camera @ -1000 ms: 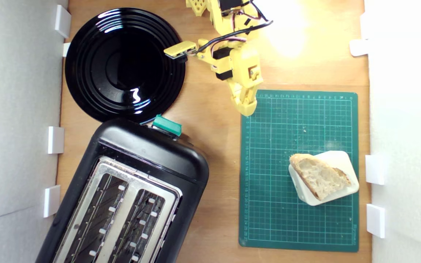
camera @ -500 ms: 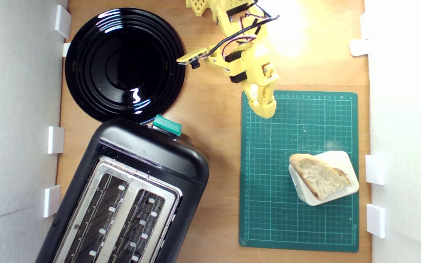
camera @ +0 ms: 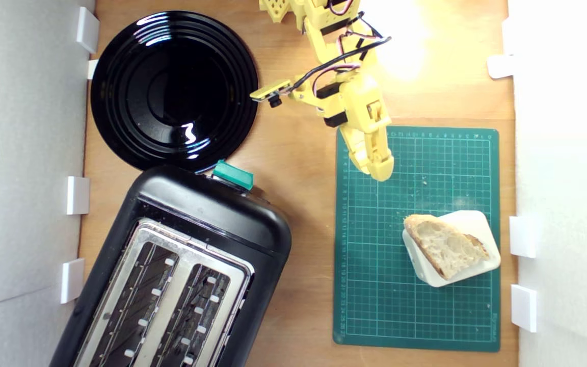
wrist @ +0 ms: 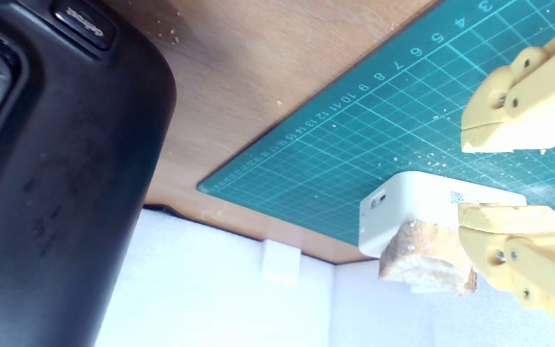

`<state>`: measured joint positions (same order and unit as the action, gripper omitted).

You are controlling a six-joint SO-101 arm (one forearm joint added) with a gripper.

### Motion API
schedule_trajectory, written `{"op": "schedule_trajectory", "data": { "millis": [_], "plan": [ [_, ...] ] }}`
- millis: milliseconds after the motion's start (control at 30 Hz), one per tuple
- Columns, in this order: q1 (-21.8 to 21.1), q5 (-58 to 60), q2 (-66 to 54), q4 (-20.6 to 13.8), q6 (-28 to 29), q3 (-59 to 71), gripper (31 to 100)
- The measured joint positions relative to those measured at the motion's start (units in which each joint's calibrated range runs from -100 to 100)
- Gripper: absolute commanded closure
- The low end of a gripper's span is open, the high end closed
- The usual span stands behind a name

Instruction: Pick bread and place in toaster

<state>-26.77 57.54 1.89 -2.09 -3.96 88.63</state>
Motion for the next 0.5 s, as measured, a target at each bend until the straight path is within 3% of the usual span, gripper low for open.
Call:
{"op": "schedule_trajectory", "data": {
  "millis": [167,367,500],
  "plan": [
    [0.09,0.51,2.69,-0.36,0.00,-2.22,55.6],
    [0.09,2.88,3.44,0.00,0.00,-2.68,39.4],
    [0.09,2.88,3.44,0.18,0.00,-3.70,36.1]
  ]
}}
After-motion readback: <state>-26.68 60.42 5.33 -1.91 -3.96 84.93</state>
